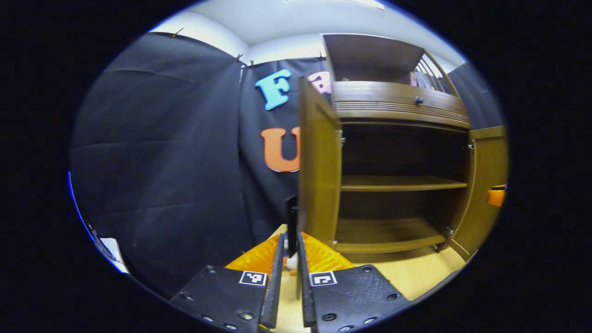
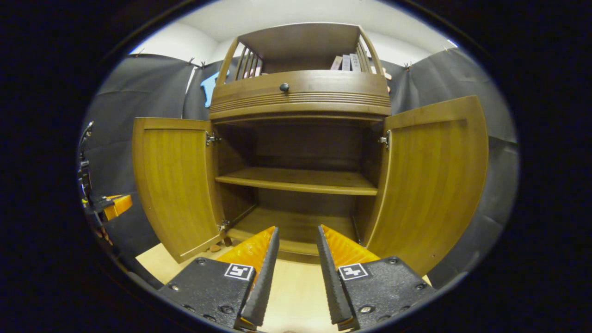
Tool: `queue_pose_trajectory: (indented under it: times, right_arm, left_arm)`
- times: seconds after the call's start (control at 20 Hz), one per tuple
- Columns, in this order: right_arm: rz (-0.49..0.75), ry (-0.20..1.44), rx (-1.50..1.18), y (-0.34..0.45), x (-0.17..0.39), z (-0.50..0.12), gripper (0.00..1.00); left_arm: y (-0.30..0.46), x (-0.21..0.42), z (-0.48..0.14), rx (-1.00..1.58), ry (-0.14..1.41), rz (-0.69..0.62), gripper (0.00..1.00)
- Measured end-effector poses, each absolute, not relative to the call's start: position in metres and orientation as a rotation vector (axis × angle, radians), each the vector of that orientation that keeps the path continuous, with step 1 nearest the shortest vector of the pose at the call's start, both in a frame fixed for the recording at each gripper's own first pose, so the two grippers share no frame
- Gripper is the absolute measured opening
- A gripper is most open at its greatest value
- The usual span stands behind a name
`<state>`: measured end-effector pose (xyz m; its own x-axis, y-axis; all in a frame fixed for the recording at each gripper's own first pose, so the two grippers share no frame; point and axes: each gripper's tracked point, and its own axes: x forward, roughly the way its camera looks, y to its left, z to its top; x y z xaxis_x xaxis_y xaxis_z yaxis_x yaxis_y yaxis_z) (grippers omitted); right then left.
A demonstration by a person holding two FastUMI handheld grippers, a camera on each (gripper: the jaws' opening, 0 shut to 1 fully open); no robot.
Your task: Open the right door of the double-door shoe cabinet with the right hand, and open the left door with the left hand.
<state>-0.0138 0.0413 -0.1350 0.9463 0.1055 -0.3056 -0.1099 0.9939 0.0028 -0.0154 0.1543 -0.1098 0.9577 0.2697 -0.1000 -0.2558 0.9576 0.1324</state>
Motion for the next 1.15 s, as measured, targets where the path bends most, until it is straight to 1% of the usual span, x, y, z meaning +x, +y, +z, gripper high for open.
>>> queue_pose_trajectory:
  times: [0.05,0.15,0.2,0.3,0.35,0.4,0.5,0.55,0.6,0.7,0.75,0.8,0.9,1.1,1.15]
  right_arm:
    - [0.104,0.306,-0.013,0.038,-0.014,-0.133,0.54]
    - [0.094,0.294,-0.004,0.033,-0.016,-0.126,0.55]
    - [0.091,0.285,0.006,0.031,-0.016,-0.123,0.57]
    - [0.089,0.270,0.018,0.029,-0.017,-0.115,0.59]
    - [0.089,0.265,0.022,0.028,-0.018,-0.112,0.63]
    - [0.091,0.255,0.027,0.027,-0.020,-0.109,0.67]
    - [0.084,0.246,0.031,0.024,-0.019,-0.104,0.69]
    - [0.080,0.242,0.035,0.022,-0.021,-0.102,0.75]
    - [0.077,0.237,0.040,0.020,-0.021,-0.099,0.81]
    - [0.062,0.227,0.049,0.016,-0.024,-0.095,0.81]
    - [0.060,0.223,0.053,0.015,-0.025,-0.091,0.80]
    - [0.056,0.217,0.051,0.014,-0.026,-0.088,0.79]
    - [0.050,0.200,0.042,0.011,-0.029,-0.083,0.80]
    - [0.039,0.183,0.042,0.002,-0.030,-0.079,0.80]
    - [0.039,0.180,0.045,0.001,-0.030,-0.078,0.79]
  left_arm:
    - [0.139,-0.016,-0.107,0.110,0.110,0.232,0.23]
    - [0.104,-0.008,-0.097,0.097,0.094,0.163,0.18]
    - [0.087,-0.005,-0.093,0.094,0.086,0.126,0.49]
    - [0.057,-0.001,-0.084,0.094,0.070,0.072,0.51]
    - [0.045,-0.002,-0.081,0.083,0.063,0.048,0.52]
    - [0.032,-0.002,-0.079,0.075,0.062,0.022,0.67]
    - [0.013,0.004,-0.073,0.076,0.055,-0.007,0.96]
    - [0.004,0.005,-0.074,0.074,0.054,-0.015,0.96]
    - [-0.003,0.003,-0.074,0.063,0.055,-0.026,0.99]
    - [-0.016,-0.001,-0.071,0.058,0.049,-0.035,1.00]
    - [-0.019,-0.004,-0.070,0.061,0.043,-0.031,0.95]
    - [-0.024,-0.005,-0.069,0.061,0.041,-0.033,1.00]
    - [-0.034,-0.008,-0.069,0.056,0.038,-0.047,1.00]
    - [-0.045,-0.011,-0.068,0.049,0.038,-0.067,1.00]
    - [-0.045,-0.013,-0.067,0.053,0.035,-0.064,1.00]
